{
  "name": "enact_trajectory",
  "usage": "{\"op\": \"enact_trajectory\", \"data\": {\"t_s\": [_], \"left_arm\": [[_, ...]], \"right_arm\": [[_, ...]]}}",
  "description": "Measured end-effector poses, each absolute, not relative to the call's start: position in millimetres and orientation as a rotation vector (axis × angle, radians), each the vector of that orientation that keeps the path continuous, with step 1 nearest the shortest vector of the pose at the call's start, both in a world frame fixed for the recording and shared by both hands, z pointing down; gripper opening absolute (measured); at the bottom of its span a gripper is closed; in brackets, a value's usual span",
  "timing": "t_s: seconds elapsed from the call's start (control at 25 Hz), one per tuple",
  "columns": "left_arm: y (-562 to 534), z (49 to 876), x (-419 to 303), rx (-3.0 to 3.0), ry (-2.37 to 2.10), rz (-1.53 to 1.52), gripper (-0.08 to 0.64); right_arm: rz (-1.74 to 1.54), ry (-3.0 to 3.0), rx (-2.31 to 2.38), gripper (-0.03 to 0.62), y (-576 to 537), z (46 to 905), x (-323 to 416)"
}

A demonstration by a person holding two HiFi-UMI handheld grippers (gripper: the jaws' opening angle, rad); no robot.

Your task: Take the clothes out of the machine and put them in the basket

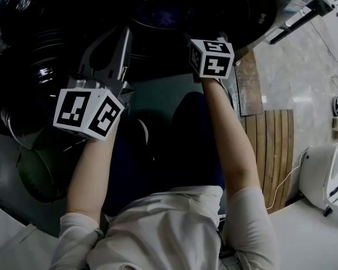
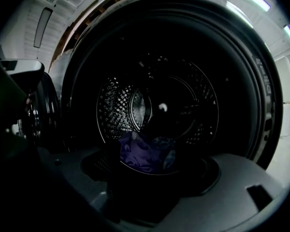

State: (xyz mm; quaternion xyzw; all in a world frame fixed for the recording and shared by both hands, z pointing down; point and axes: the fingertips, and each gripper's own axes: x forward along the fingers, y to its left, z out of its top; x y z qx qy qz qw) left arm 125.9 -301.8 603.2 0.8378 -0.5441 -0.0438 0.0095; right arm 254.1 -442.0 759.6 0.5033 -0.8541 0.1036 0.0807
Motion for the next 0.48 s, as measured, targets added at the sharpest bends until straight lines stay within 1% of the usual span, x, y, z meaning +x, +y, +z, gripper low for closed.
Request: {"op": "enact_trajectory", "data": {"t_s": [0.04,0.16,0.48], "left_arm": [[-302,603,127,2.614,-1.691,-0.141,0.022],[-301,597,134,2.628,-1.659,-0.165,0.022],[-295,596,143,2.639,-1.675,-0.130,0.021]], "right_arm": [[0.319,-2.545,1.508,0.358,-447,763,253],[0.306,-2.521,1.535,0.318,-465,772,252],[0.353,-2.410,1.590,0.319,-511,793,251]]}}
